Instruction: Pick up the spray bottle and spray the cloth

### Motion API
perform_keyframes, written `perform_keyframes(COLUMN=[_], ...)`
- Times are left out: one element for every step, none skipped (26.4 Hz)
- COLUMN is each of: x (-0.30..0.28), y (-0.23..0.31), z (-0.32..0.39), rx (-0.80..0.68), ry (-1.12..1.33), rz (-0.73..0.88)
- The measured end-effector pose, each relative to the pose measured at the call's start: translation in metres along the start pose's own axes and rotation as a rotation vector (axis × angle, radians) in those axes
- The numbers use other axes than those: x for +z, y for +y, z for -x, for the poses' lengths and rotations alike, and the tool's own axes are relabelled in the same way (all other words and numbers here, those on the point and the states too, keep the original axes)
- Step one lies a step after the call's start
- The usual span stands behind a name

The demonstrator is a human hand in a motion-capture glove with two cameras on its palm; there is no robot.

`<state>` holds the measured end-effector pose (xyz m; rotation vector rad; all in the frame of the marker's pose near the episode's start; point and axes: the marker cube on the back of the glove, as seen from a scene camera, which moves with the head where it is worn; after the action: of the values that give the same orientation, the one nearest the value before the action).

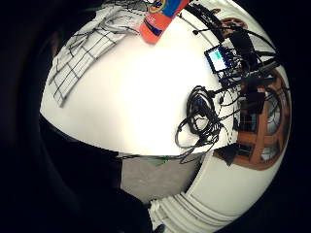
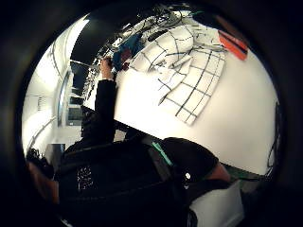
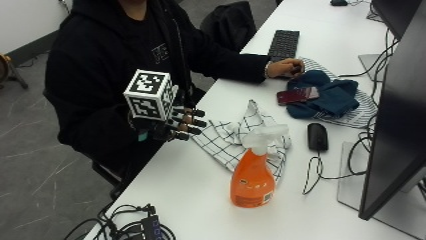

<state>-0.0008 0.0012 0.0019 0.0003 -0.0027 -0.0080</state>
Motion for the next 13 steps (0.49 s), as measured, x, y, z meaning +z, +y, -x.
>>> perform_keyframes(x=[-0.0001, -0.0004, -0.001, -0.0018, -0.0027, -0.0034, -0.004, -0.0043, -0.0043, -0.0039, -0.0031, -0.0021, -0.001], y=[0.0002, 0.0007, 0.0012, 0.0017, 0.0022, 0.0026, 0.003, 0.0032, 0.0033, 0.0033, 0.0033, 0.0032, 0.003], z=[-0.0001, -0.0003, -0.0007, -0.0009, -0.0009, -0.0008, -0.0007, -0.0009, -0.0013, -0.0019, -0.0027, -0.0038, -0.0052], rx=[-0.001, -0.002, -0.003, -0.003, -0.005, -0.006, -0.008, -0.01, -0.011, -0.012, -0.011, -0.01, -0.006], ry=[0.0, -0.001, -0.002, -0.004, -0.007, -0.01, -0.011, -0.012, -0.012, -0.013, -0.015, -0.017, -0.02], rz=[0.001, 0.003, 0.006, 0.009, 0.013, 0.017, 0.022, 0.027, 0.031, 0.034, 0.035, 0.036, 0.036])
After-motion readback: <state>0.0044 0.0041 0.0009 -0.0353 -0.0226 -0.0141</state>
